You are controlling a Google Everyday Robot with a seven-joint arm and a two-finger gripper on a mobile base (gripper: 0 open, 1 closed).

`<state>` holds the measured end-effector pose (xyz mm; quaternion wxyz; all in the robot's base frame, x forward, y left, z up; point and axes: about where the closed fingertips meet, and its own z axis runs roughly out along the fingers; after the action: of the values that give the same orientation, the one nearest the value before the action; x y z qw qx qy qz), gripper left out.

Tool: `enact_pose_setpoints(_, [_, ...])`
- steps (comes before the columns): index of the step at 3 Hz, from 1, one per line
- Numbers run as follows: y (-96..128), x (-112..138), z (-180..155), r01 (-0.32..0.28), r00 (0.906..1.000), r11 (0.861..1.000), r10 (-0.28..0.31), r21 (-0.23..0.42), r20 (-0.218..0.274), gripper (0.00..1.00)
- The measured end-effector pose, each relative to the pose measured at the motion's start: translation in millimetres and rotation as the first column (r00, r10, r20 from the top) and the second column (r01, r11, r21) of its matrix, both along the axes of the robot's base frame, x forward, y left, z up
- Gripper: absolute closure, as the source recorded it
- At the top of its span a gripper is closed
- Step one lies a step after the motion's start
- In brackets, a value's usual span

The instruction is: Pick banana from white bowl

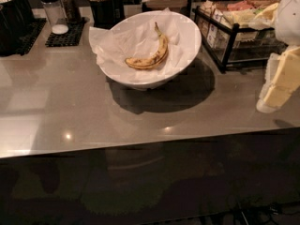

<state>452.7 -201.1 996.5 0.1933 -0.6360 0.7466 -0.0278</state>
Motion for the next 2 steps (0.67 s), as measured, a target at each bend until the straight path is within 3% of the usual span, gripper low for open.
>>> enact_pose_setpoints(1, [25.7,31.7,-2.0,-0.114,0.9934,0.991,0.113,0.073,0.018,0.0])
enact_pose_setpoints(2, [61.1,67.9,-17.3,-0.221,0.9751,0.963,0.222,0.157,0.014,0.0])
